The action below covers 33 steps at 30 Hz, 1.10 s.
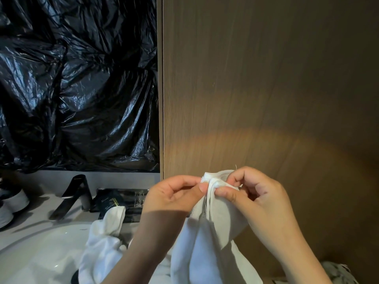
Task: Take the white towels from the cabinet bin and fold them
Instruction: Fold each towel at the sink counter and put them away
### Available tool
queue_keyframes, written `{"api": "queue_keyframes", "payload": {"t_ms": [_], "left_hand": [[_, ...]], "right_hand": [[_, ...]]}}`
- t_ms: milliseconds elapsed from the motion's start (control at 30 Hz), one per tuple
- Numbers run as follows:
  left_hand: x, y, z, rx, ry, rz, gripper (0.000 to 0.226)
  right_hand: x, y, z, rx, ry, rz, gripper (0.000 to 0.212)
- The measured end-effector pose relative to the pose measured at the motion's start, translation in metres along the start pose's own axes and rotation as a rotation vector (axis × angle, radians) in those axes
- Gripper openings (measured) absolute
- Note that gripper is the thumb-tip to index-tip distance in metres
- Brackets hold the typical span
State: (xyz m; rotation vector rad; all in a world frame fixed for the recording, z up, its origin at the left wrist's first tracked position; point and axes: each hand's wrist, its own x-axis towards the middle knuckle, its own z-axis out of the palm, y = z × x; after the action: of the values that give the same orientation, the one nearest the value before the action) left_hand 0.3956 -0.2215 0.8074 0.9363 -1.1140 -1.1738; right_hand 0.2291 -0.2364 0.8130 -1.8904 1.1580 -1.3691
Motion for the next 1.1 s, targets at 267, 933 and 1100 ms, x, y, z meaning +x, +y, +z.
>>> {"api": "queue_keyframes", "payload": {"t_ms": [267,933,1100], "left_hand": [[-0.003,0.001,-0.002,0.047,-0.036,-0.001,0.027],[0.009,0.001,-0.022,0.198,0.138,0.145,0.021],[0.017,-0.004,-0.03,0.247,0.209,0.19,0.022]], "right_hand": [[0.0,0.002,-0.001,-0.03,-0.015,-0.027,0.031],[-0.01,-0.002,-0.022,-0.269,-0.133,-0.013,0.021],[-0.018,0.004,-0.031,-0.435,-0.179,-0.022,0.006]]}}
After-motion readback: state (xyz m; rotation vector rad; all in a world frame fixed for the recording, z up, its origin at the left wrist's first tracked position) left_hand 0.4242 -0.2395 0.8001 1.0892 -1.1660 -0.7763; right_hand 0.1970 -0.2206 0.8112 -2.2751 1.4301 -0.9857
